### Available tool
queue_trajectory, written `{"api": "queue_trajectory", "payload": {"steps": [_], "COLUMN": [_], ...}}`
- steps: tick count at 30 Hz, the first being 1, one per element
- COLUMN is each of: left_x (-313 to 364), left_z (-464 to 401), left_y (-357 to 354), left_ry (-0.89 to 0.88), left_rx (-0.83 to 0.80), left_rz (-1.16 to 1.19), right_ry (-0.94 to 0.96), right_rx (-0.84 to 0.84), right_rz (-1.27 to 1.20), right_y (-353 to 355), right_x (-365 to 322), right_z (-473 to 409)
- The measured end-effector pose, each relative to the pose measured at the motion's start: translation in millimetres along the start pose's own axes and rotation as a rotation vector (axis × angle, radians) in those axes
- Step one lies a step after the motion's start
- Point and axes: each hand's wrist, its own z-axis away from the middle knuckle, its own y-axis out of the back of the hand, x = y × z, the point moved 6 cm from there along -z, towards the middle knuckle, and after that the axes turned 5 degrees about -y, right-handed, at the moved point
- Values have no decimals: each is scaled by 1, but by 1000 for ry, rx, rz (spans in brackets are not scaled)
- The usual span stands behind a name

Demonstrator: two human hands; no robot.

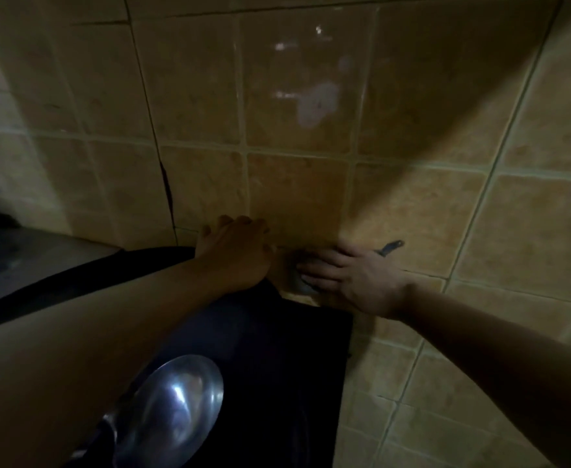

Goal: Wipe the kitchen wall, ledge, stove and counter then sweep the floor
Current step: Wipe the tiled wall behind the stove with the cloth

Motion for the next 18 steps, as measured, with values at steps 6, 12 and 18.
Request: {"api": "queue_trajectory", "payload": {"steps": [6, 12, 18], "left_x": [-35, -69, -95], "left_z": [-11, -11, -16], "left_y": [7, 3, 15], "left_ry": [45, 115, 140], "left_rx": [-47, -61, -39], "left_rz": [-6, 36, 93], "right_ry": [-265, -72, -97], "right_rx": [308, 247, 271], "right_rz": [50, -76, 35], "right_y": [53, 20, 47], "right_x": [55, 0, 29], "right_z": [-61, -58, -111]}}
